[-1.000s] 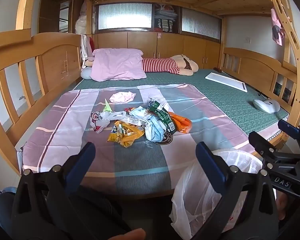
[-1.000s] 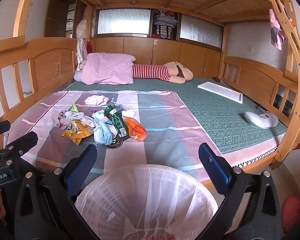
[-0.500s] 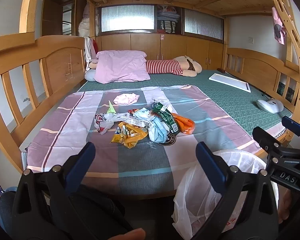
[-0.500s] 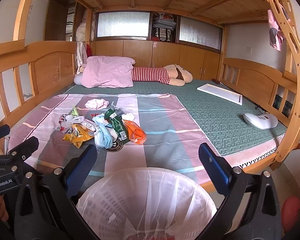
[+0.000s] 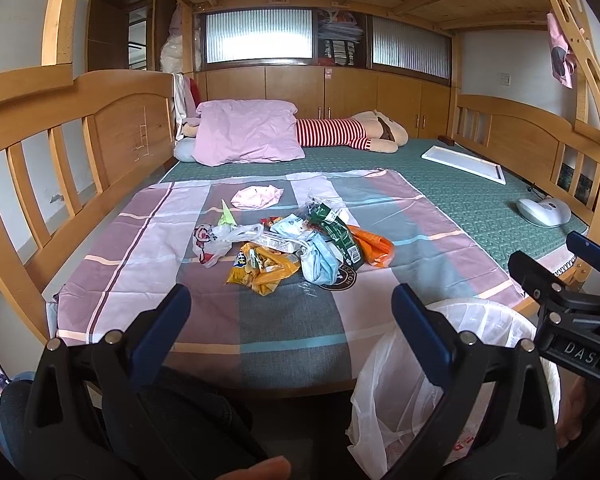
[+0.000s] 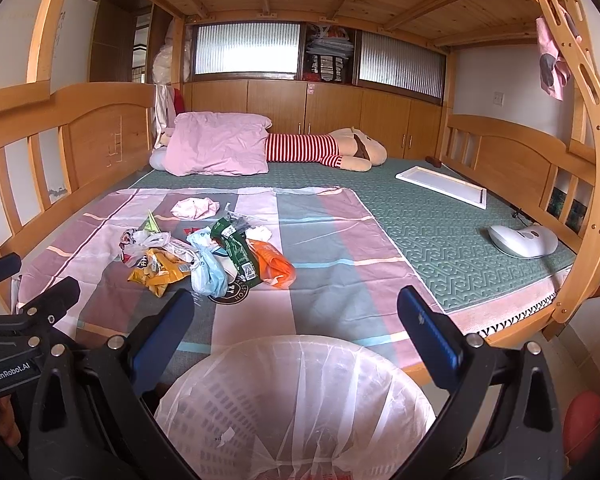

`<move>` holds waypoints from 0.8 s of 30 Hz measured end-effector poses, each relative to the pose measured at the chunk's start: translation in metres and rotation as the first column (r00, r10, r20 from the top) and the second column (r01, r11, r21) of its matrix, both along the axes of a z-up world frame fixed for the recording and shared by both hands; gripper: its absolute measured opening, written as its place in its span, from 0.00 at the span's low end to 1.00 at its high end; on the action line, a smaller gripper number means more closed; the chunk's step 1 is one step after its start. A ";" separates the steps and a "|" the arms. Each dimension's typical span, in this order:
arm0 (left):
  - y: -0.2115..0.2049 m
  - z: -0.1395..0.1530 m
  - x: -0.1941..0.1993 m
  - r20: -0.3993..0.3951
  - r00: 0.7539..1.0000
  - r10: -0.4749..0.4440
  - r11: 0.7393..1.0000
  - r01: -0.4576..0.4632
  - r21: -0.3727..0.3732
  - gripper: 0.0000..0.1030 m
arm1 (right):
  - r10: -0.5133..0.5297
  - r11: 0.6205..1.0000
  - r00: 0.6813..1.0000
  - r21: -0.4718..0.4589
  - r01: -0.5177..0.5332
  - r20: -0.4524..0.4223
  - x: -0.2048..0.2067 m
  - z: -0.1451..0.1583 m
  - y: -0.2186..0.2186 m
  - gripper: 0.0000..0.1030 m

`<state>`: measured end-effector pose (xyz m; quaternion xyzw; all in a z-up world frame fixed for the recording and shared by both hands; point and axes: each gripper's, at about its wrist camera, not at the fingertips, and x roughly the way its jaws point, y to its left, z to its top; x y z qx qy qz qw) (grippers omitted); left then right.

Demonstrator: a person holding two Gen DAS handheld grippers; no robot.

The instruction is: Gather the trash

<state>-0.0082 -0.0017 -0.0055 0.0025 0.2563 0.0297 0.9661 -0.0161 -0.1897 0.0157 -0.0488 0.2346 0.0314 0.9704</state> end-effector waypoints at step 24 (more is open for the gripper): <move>0.003 -0.004 0.000 -0.013 1.000 0.003 1.000 -0.003 -0.002 0.97 | 0.008 1.000 1.000 0.015 -0.008 -0.015 0.001 -0.003 0.002 0.97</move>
